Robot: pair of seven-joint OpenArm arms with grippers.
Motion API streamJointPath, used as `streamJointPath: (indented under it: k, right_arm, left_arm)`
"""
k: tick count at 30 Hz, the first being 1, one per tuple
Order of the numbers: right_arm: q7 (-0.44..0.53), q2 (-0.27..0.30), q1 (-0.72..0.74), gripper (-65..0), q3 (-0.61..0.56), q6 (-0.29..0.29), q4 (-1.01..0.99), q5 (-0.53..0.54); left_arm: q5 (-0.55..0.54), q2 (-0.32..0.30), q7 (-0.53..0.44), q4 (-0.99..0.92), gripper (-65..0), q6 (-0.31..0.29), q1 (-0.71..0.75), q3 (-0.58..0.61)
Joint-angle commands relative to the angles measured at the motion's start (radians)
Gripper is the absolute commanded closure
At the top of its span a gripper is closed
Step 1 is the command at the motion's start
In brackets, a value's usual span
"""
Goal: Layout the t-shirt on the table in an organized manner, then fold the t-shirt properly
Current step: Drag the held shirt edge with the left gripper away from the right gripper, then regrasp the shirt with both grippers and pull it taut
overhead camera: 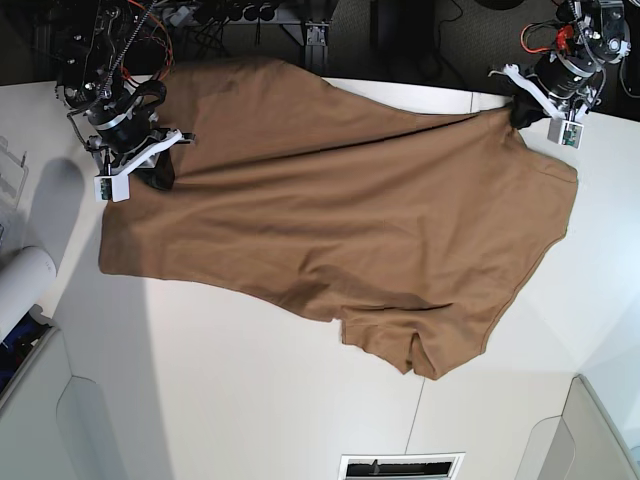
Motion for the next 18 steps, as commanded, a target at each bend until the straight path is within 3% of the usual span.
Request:
streamJointPath:
  k: [1,5,13,15,18]
  right_arm:
    - [-0.01,0.008,0.004,0.0,0.002,-0.005,0.009,-0.013]
    - [-0.006,0.008,0.004,0.0,0.002,-0.005,0.009,-0.01]
    - [-0.003,0.008,0.005,0.0,0.002,-0.004,0.01,0.041]
    - [-0.002,0.008,0.009,0.0,0.002,-0.004,0.01,0.066]
    - [-0.003,0.008,0.022,0.0,0.002,0.048,0.01,0.102]
  left_arm:
    - [-0.002,-0.005,0.019,0.034,0.0,-0.002,0.029,-0.006]
    - [-0.011,0.013,0.018,0.123,0.0,-0.005,0.077,-0.007]
    - [0.013,0.049,0.018,0.203,-21.5,-0.005,0.077,-0.082]
    - [0.022,0.049,0.019,0.203,-22.4,-0.005,0.077,-0.125]
    - [0.021,0.049,0.01,0.203,-22.4,-0.005,0.077,-0.198]
